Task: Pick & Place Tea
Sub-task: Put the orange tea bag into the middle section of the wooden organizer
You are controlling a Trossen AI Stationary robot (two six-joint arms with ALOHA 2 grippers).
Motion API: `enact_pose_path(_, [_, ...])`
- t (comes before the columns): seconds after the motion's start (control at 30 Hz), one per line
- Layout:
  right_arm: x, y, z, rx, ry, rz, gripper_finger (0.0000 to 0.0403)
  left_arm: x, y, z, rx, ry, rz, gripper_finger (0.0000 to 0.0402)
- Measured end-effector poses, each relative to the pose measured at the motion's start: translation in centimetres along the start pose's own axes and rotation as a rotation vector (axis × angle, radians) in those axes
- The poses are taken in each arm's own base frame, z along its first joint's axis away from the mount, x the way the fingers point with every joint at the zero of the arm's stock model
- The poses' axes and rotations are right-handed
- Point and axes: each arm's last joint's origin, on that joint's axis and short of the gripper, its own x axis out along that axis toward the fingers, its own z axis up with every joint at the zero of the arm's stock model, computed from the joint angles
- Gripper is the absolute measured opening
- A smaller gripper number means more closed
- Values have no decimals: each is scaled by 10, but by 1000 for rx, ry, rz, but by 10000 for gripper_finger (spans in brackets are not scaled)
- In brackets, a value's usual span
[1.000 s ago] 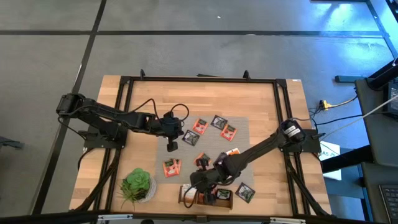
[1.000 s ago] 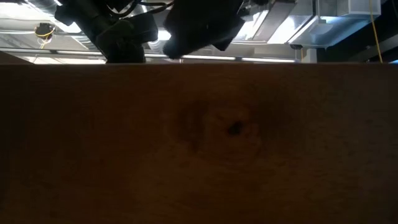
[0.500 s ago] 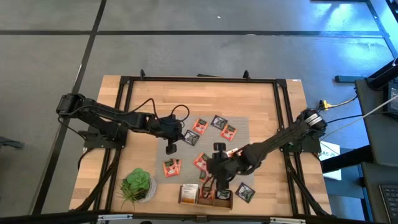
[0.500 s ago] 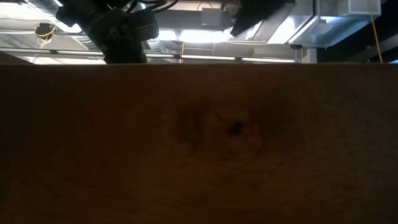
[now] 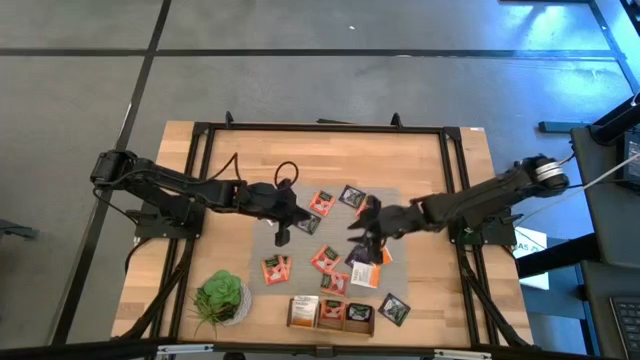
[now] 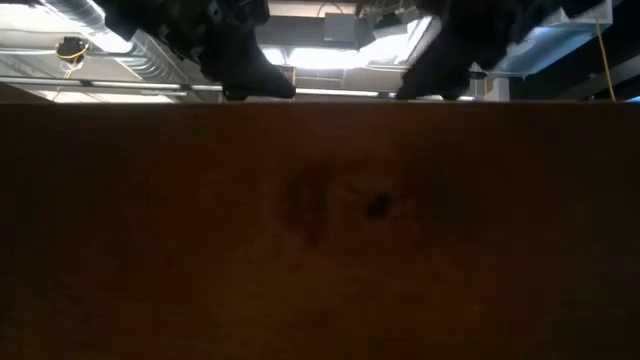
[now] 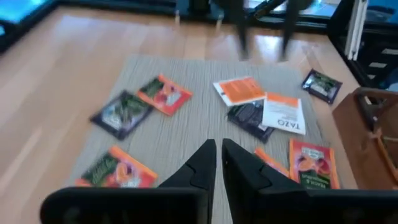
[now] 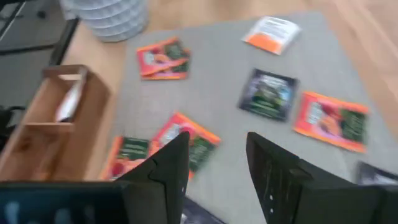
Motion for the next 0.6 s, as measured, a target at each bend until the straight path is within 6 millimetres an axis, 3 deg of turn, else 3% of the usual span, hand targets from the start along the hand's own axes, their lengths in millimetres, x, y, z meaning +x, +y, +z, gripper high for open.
enact_pose_path(0.3, [-5,-43,-33,132,17,-109,159,13,2,-7,-65,21,22,26])
enact_pose_path(0.6, [-3,-68,-34,228,22,-194,159,59,17,-23,-78,-42,25,33])
